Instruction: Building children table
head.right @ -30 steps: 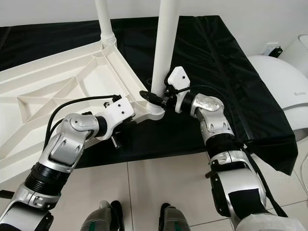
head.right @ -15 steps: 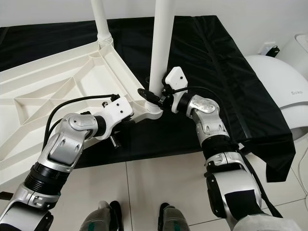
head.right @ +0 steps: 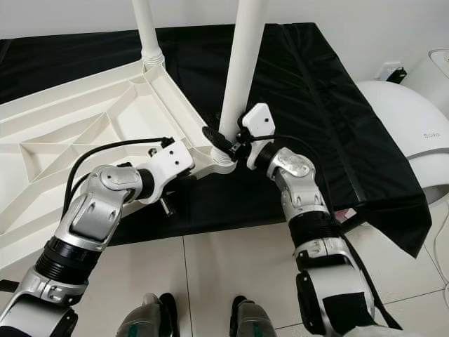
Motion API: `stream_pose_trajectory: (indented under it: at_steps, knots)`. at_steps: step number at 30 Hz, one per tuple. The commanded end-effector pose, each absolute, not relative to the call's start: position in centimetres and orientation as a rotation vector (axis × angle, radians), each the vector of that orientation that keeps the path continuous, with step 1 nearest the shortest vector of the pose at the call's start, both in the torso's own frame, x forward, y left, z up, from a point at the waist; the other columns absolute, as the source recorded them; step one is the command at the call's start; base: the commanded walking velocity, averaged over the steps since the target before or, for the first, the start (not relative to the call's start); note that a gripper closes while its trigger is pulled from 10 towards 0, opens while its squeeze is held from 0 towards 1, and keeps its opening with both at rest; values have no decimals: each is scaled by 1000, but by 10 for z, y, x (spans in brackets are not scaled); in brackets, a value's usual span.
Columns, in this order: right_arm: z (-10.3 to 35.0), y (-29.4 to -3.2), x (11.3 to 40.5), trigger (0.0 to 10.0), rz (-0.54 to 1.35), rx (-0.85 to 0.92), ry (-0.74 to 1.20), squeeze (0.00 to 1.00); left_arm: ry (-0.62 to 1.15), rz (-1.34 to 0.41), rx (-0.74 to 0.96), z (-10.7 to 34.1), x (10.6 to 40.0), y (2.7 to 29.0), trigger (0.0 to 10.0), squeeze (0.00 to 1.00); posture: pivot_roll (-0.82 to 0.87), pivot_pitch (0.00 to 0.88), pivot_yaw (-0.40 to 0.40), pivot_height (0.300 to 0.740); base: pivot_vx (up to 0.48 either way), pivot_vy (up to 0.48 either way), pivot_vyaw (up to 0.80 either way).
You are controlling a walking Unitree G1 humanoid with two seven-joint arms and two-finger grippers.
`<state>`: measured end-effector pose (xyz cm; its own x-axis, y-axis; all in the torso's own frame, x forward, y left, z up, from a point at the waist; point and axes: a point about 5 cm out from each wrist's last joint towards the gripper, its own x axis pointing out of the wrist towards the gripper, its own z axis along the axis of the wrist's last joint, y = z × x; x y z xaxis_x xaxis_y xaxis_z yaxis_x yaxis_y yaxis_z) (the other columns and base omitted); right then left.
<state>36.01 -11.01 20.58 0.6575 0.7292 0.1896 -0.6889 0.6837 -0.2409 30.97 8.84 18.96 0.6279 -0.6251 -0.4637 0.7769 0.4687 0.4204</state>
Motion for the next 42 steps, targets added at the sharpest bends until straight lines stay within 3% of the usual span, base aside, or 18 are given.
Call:
stream_pose_trajectory:
  at_steps: [1, 42]
  knots:
    - [180, -109, 359, 10000, 788, -127, -166, 0, 190, -778, 685, 198, 311, 85, 10000, 0, -103, 203, -7, 740, 0, 0, 0]
    - [181, -90, 340, 10000, 525, -14, -215, 0, 178, -786, 664, 196, 308, 77, 10000, 0, -114, 175, -30, 740, 0, 0, 0]
